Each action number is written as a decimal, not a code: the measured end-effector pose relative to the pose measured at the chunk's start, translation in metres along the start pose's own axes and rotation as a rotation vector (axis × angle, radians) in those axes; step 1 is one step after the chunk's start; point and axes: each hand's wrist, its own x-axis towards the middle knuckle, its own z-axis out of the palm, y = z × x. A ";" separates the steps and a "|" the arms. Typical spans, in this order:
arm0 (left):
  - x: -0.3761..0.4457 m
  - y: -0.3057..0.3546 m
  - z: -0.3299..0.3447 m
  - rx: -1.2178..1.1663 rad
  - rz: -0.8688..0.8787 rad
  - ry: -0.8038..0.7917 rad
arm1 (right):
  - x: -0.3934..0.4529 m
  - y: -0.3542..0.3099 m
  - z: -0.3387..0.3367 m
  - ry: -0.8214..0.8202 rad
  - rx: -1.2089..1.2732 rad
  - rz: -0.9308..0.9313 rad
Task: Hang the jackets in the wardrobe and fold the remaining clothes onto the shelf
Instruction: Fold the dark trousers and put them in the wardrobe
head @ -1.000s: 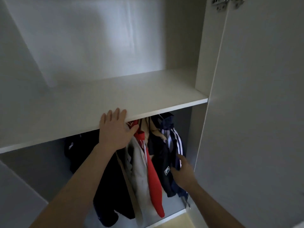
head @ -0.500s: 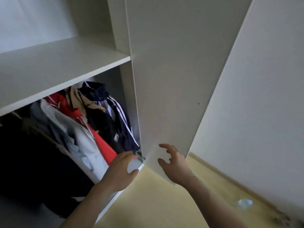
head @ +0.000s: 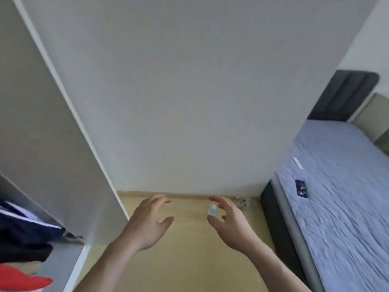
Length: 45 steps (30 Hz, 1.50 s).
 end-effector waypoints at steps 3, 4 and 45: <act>0.020 0.074 0.046 -0.048 0.104 -0.010 | -0.025 0.056 -0.068 0.100 -0.001 0.062; 0.024 0.095 0.061 -0.049 0.128 -0.025 | -0.034 0.072 -0.088 0.129 -0.002 0.085; 0.172 0.787 0.543 -0.018 1.030 -0.801 | -0.367 0.500 -0.562 1.026 0.118 0.747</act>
